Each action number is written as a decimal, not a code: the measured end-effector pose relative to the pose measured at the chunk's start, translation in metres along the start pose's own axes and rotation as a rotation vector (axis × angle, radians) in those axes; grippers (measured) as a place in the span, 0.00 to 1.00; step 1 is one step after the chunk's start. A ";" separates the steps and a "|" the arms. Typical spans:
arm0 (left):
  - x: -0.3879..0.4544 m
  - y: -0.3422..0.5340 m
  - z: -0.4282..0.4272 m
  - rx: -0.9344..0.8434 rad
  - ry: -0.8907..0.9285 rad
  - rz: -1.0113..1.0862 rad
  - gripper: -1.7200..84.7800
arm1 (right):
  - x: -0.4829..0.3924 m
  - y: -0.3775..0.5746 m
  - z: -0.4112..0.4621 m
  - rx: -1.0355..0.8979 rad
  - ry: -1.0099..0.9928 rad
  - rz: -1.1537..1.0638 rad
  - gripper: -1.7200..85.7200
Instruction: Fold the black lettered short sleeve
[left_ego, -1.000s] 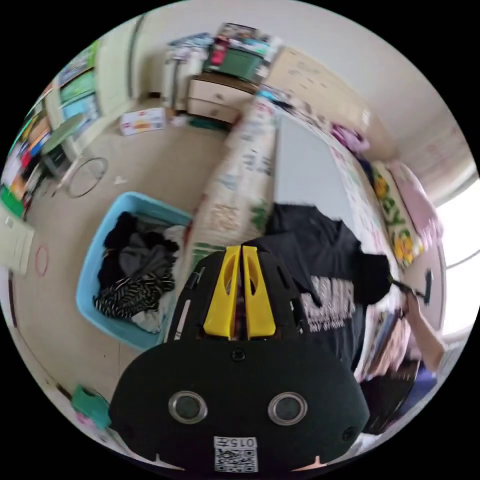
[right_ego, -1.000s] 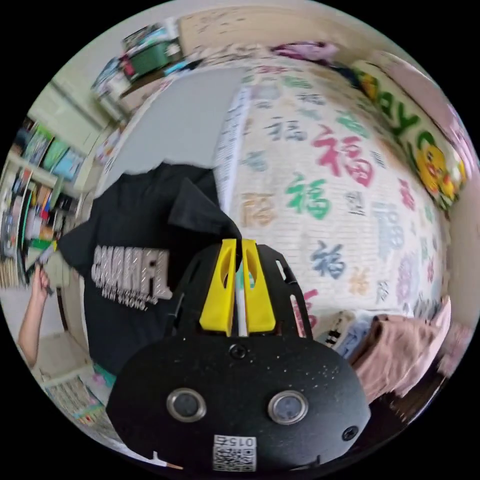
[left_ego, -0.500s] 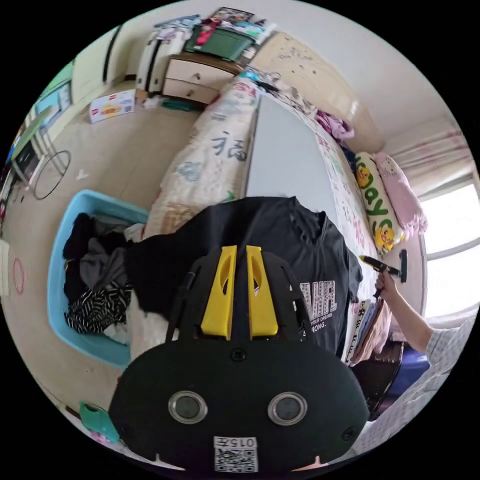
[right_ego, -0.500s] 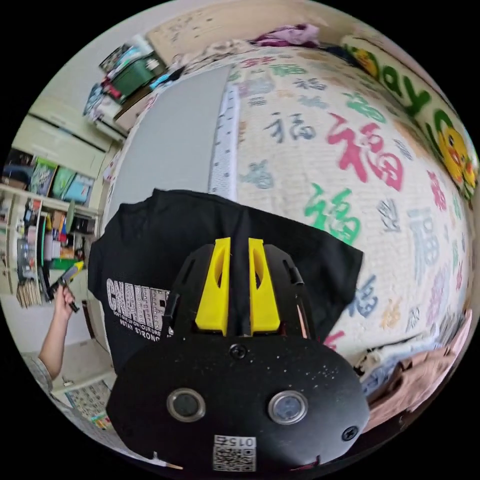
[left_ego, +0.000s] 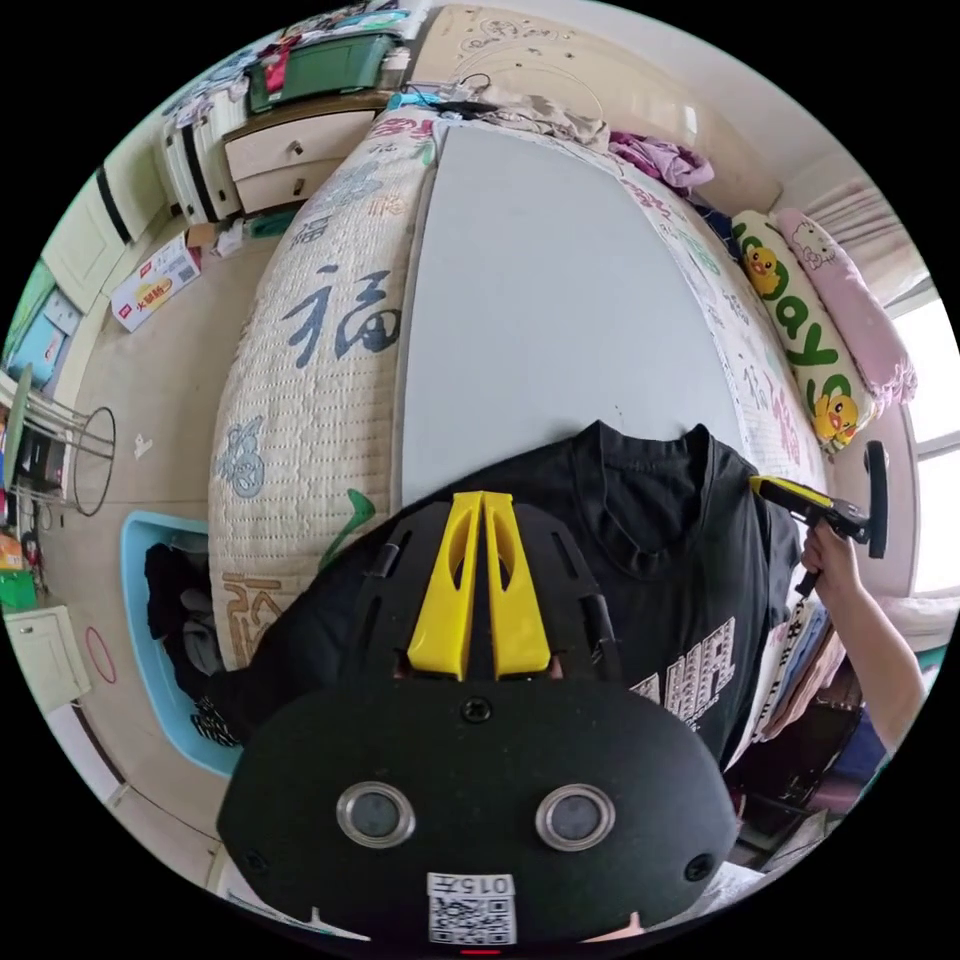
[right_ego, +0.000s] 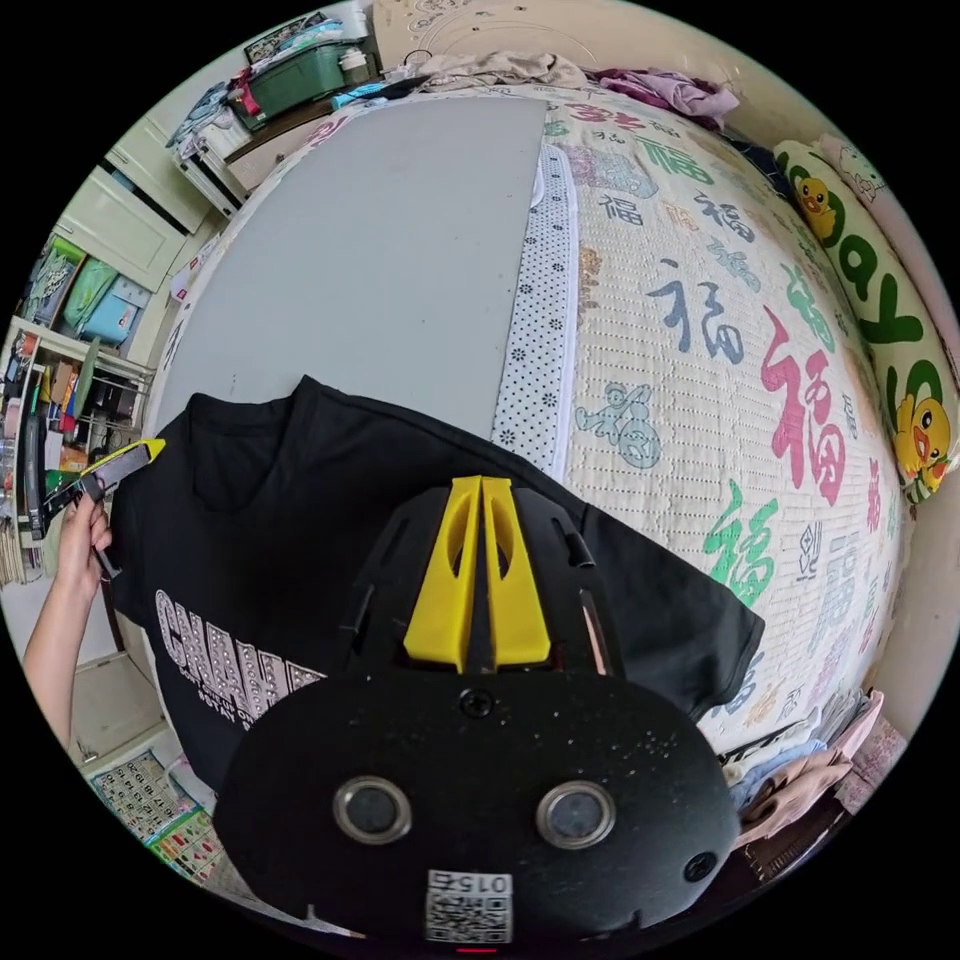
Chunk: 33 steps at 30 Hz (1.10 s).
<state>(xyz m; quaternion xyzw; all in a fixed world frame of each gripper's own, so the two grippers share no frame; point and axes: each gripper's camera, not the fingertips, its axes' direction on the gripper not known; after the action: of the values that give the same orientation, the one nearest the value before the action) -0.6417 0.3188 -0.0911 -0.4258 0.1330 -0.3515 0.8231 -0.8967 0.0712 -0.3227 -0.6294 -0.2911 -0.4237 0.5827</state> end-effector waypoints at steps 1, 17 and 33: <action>0.005 -0.003 0.001 -0.004 -0.029 0.028 0.01 | -0.001 -0.001 0.004 -0.007 0.004 0.007 0.02; -0.084 0.384 -0.094 -0.269 0.161 -0.298 0.11 | 0.069 0.406 0.023 -0.394 -0.316 0.176 0.13; -0.116 0.560 -0.083 -0.307 0.317 -0.562 0.03 | 0.082 0.516 0.082 -0.607 -0.284 0.300 0.03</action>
<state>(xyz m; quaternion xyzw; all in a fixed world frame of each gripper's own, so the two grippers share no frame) -0.5079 0.5669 -0.5952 -0.5045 0.1880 -0.6019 0.5899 -0.3981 0.0630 -0.4994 -0.8619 -0.1349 -0.3090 0.3787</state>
